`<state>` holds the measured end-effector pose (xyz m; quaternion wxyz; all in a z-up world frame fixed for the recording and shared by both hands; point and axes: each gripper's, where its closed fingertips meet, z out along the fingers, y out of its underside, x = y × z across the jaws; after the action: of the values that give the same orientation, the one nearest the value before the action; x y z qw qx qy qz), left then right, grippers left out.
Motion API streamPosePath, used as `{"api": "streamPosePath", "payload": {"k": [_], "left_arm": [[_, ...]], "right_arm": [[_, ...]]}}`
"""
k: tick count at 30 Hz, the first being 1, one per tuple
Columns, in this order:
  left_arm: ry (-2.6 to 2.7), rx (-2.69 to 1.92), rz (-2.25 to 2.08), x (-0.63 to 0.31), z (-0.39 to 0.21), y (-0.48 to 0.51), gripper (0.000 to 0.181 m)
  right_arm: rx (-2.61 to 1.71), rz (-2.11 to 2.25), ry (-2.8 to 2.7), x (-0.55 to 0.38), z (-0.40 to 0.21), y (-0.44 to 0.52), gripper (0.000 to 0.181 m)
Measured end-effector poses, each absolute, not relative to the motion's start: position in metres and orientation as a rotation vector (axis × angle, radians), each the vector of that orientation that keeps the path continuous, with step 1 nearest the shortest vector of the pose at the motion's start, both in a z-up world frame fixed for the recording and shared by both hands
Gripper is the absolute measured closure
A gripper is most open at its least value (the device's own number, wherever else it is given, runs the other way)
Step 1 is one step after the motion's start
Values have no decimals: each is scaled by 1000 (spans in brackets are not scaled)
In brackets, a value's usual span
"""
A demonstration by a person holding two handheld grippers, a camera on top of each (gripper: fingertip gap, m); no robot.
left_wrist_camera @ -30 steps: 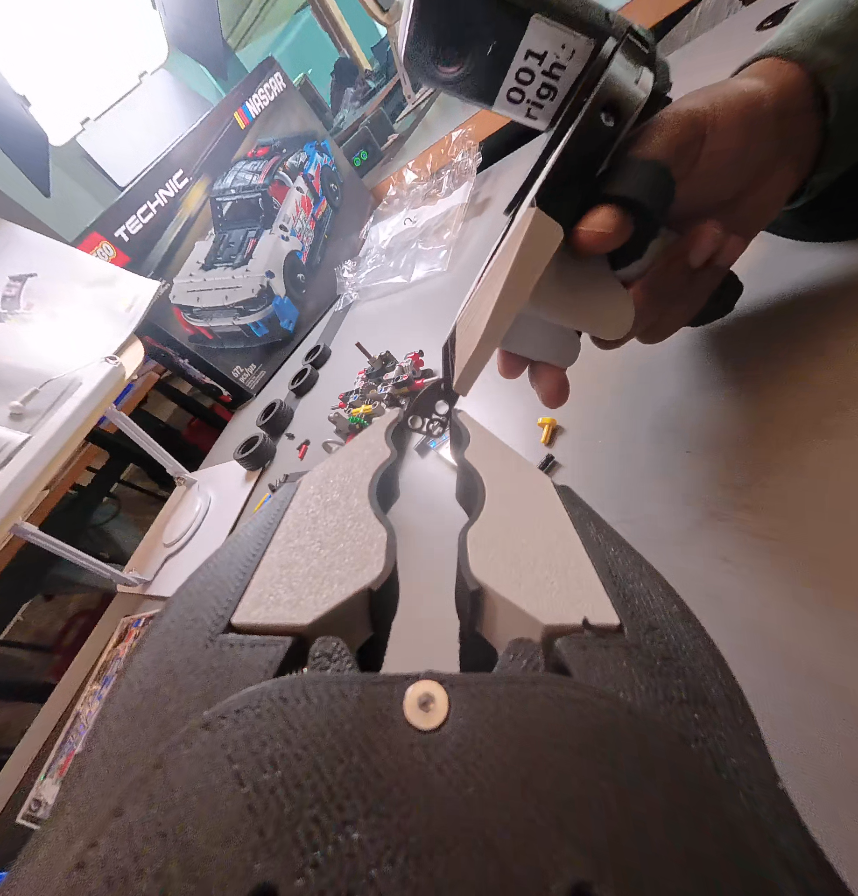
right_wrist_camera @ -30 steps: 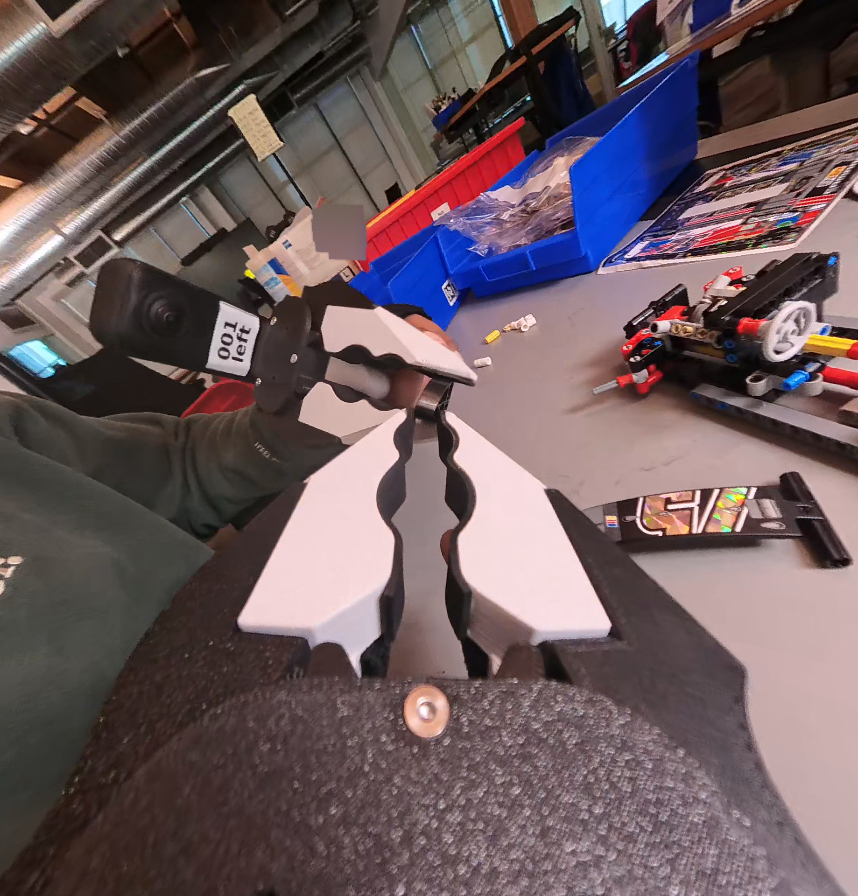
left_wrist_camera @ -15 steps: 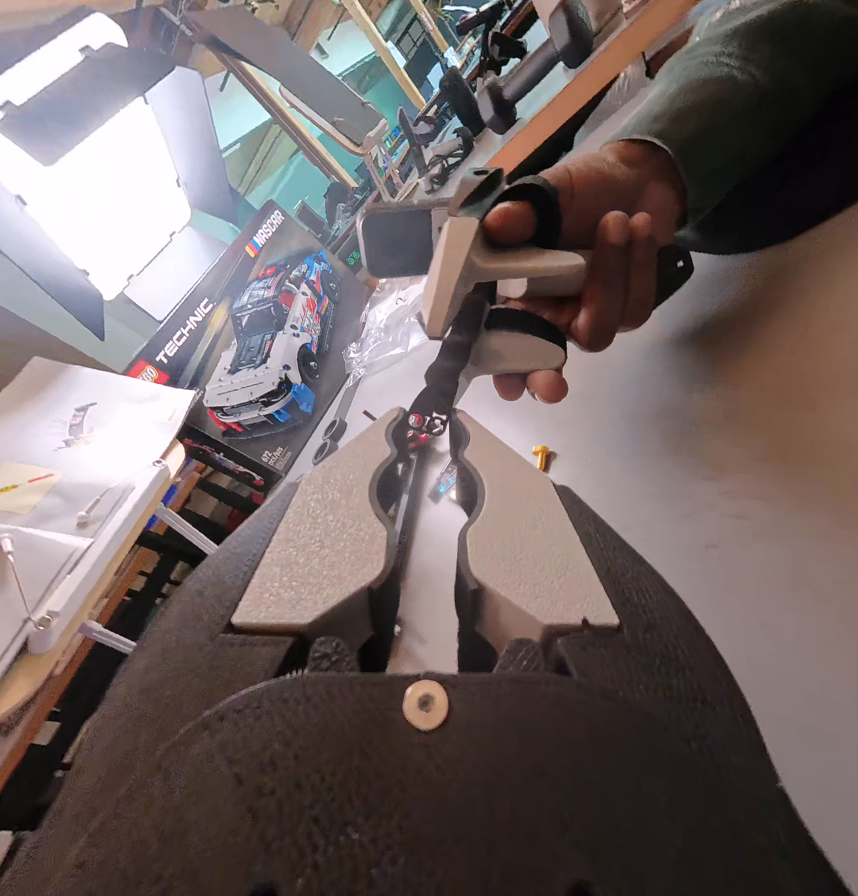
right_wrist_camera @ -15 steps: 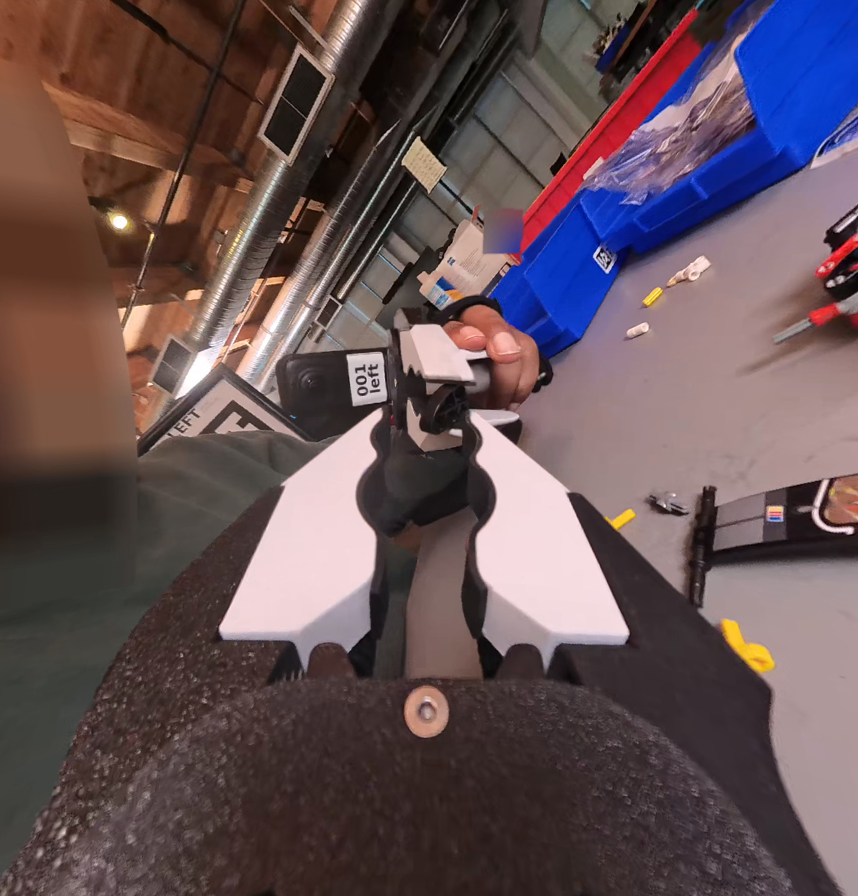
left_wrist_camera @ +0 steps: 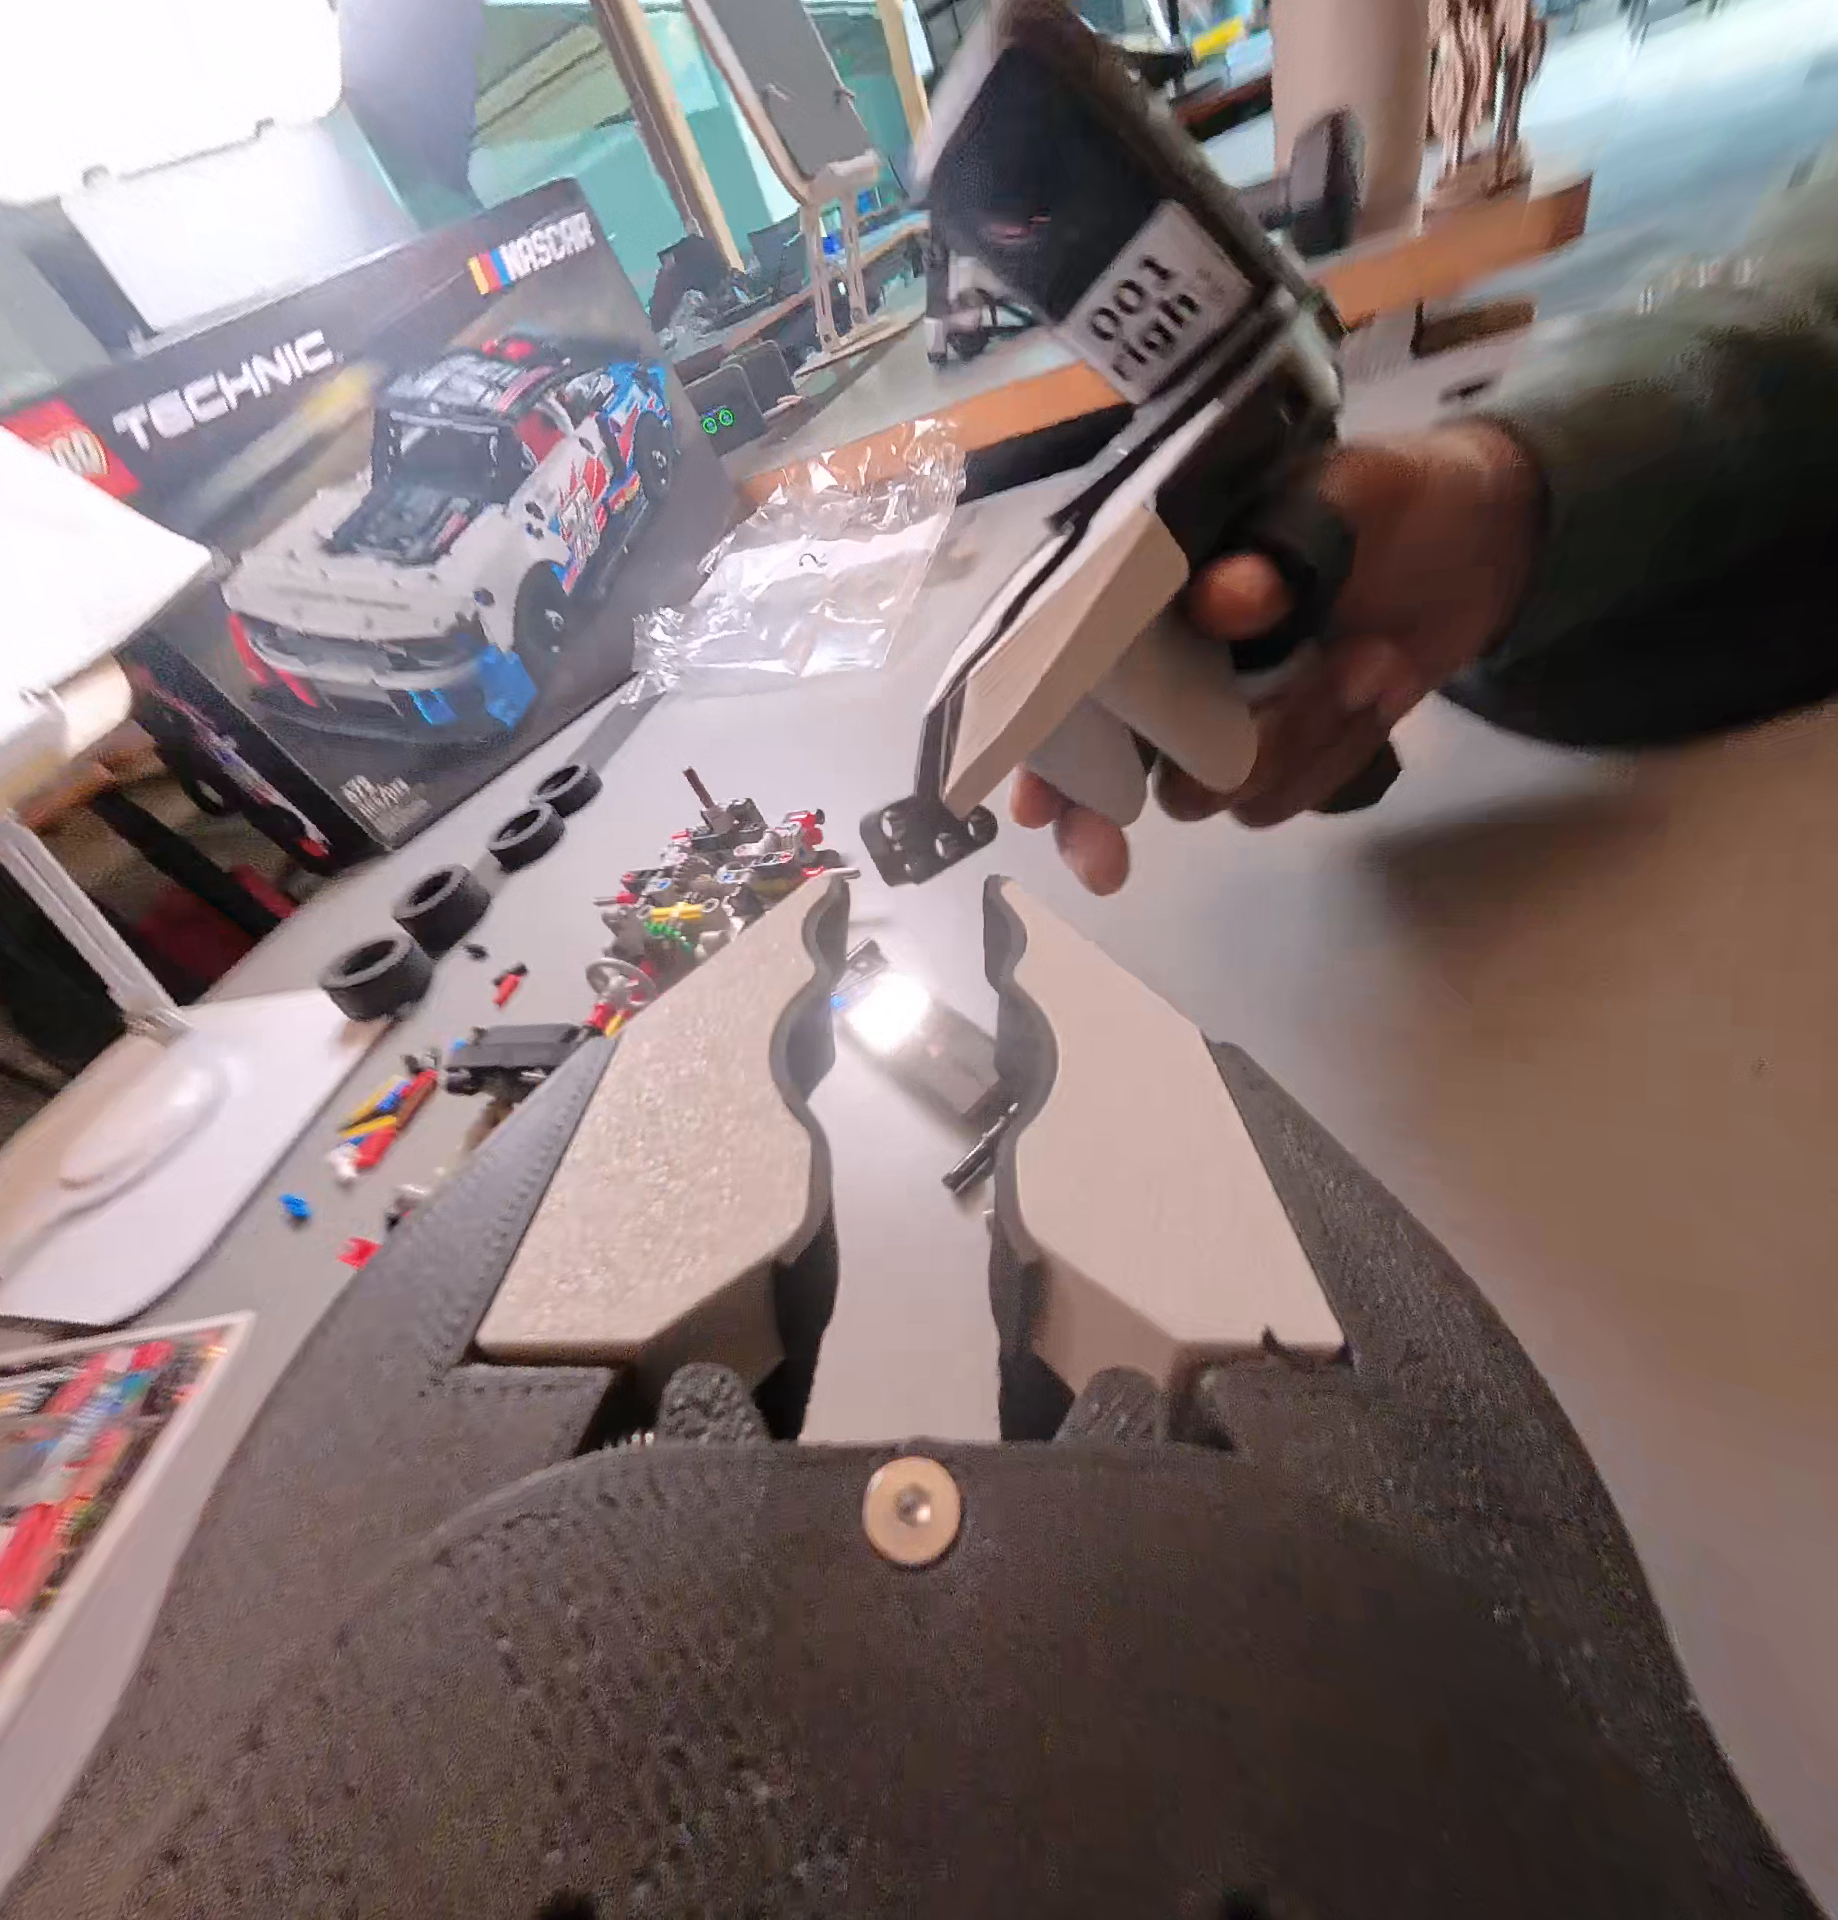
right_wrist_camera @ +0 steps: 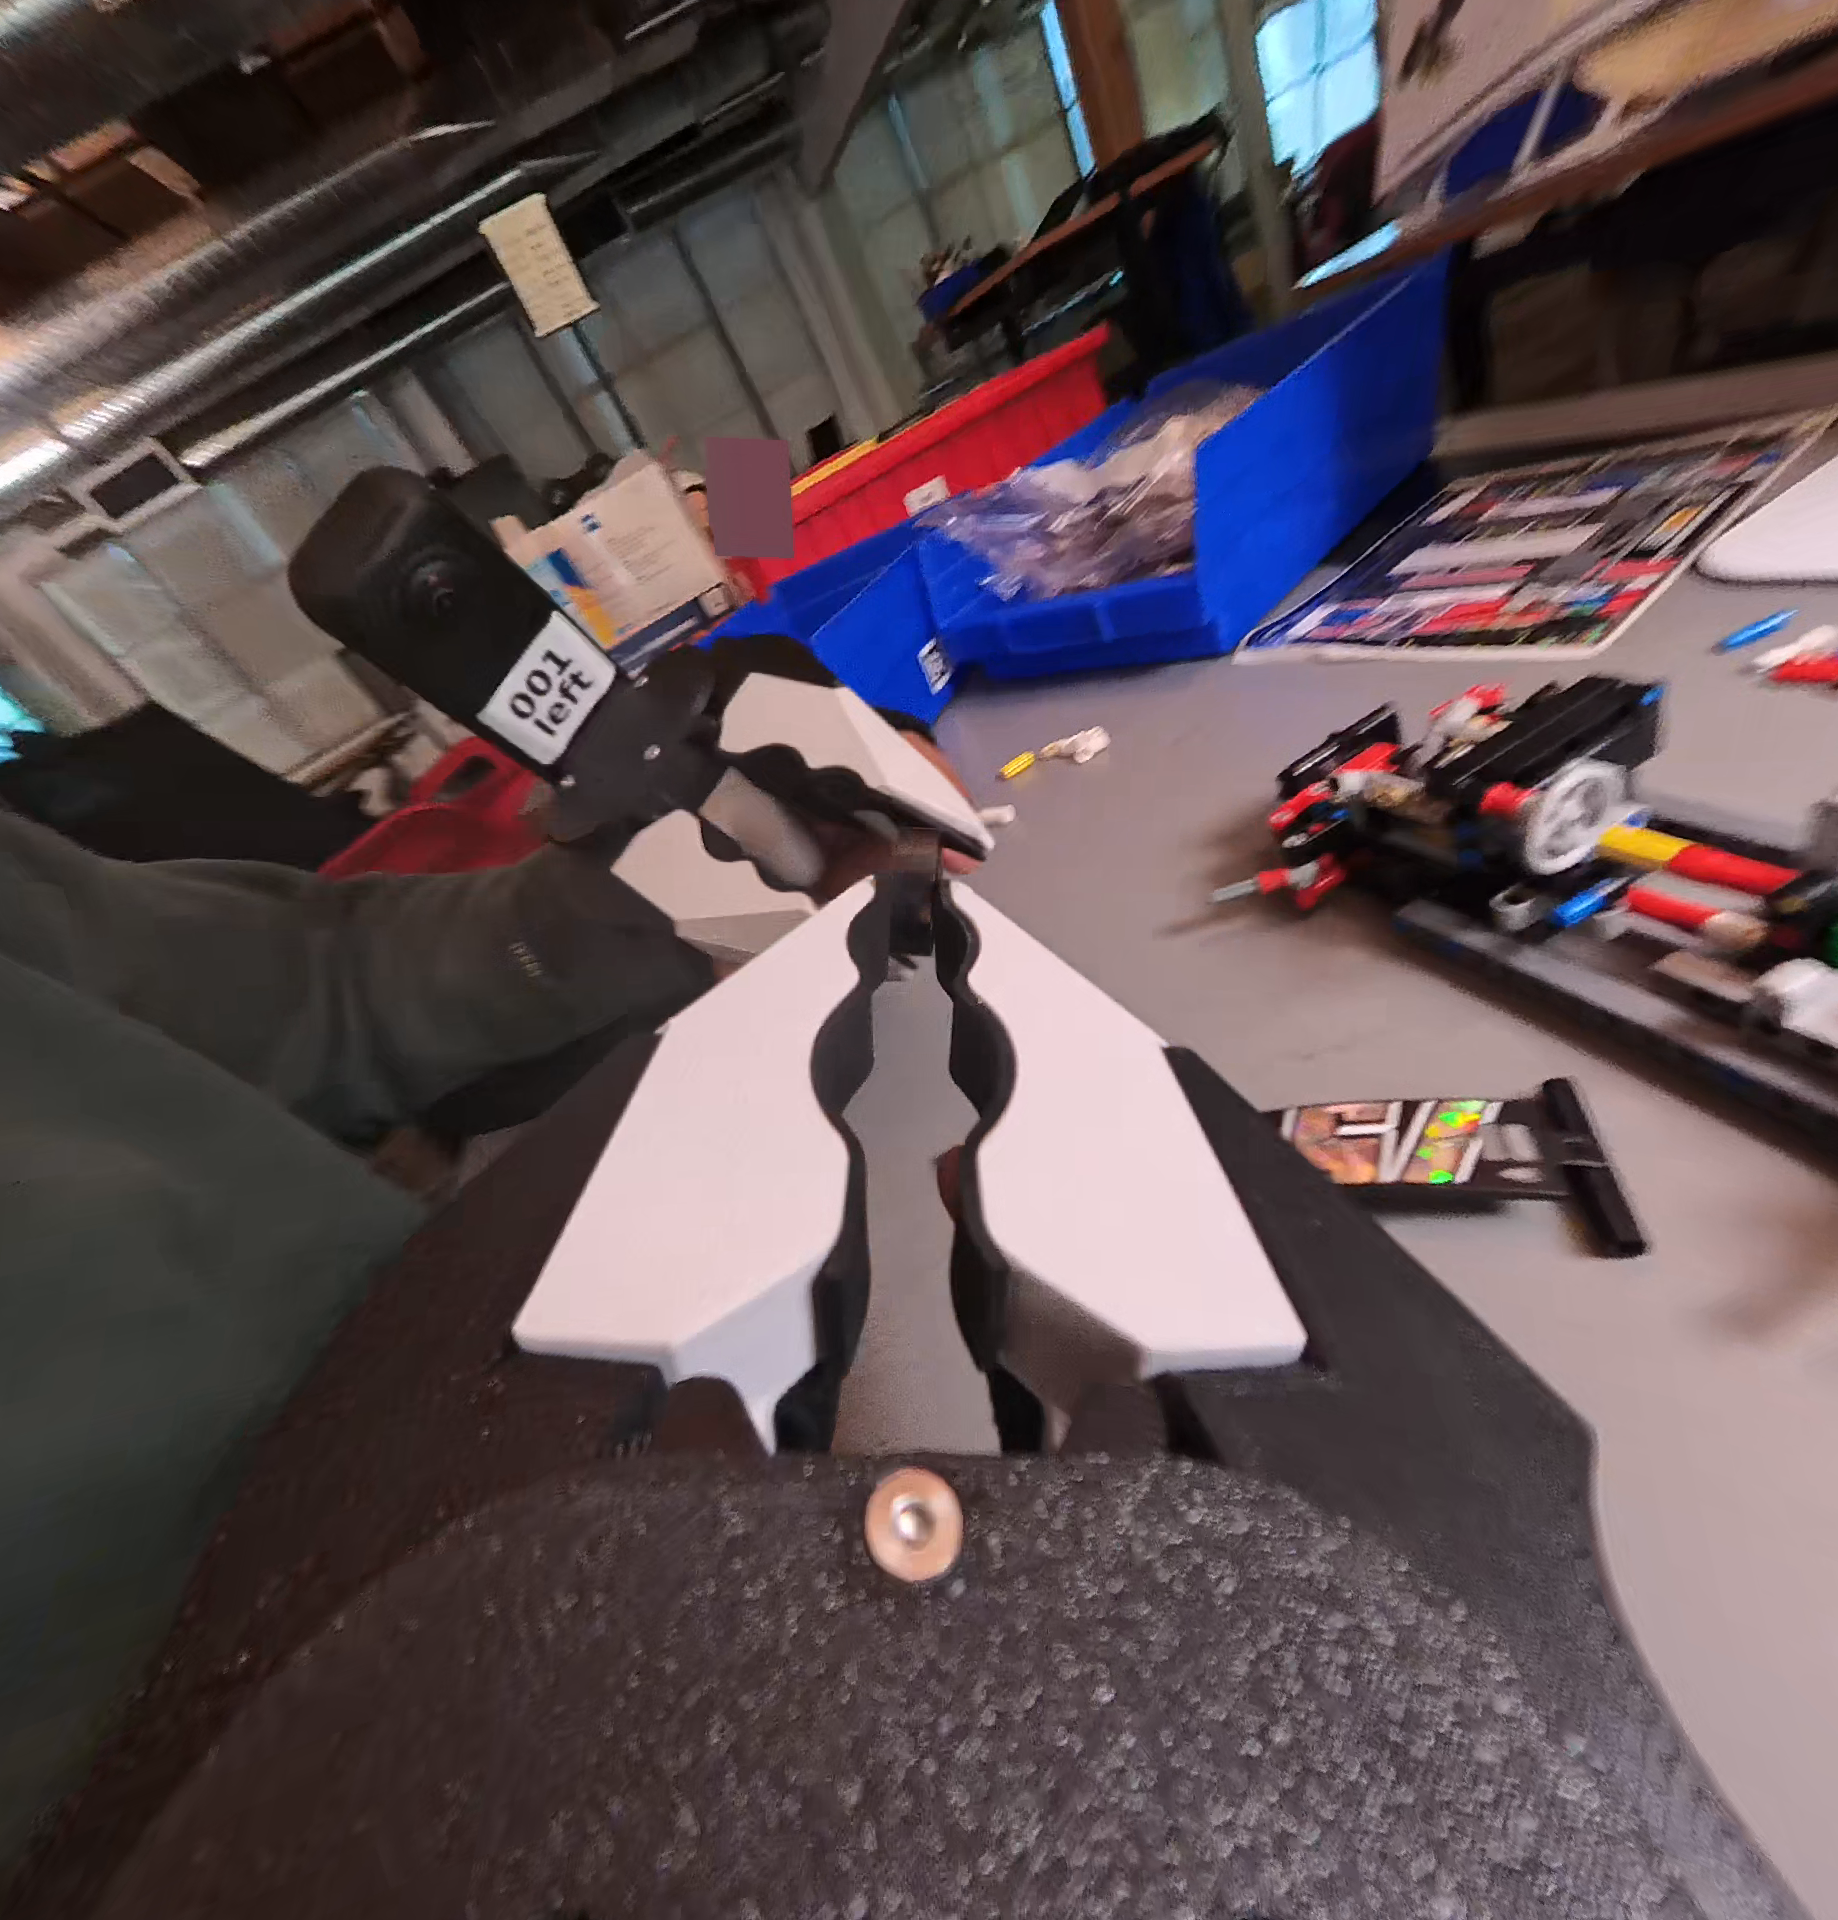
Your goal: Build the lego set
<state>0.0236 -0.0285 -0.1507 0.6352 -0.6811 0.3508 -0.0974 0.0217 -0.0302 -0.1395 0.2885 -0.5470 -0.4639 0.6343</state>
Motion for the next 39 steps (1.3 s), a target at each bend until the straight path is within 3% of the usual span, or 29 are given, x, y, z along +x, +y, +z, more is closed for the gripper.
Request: {"api": "streamPosePath", "payload": {"k": [7,15,19,24,29,32,39], "left_arm": [[752,-1563,-53,25,-146,-19,147],[786,-1576,79,22,-150,-15,158],[790,-1524,-149,27,-139,-27,158],[809,-1381,-595,37,-118,-56,158],[897,-1323,-693,54,-117,-74,158],[925,-1331,-683,59,-121,-75,158],[896,-1452,-475,42,-135,-54,155]], "right_arm": [[-1448,1487,-1120,16,-133,-22,177],[-1513,1381,-1128,12,-147,-23,177],[-1473,1581,-1163,14,-135,-34,174],[-1535,2055,-1253,26,-129,-57,152],[-1545,2446,-1258,36,-120,-80,151],[-1555,2510,-1245,37,-120,-85,166],[-1635,2245,-1157,25,-134,-59,167]]}}
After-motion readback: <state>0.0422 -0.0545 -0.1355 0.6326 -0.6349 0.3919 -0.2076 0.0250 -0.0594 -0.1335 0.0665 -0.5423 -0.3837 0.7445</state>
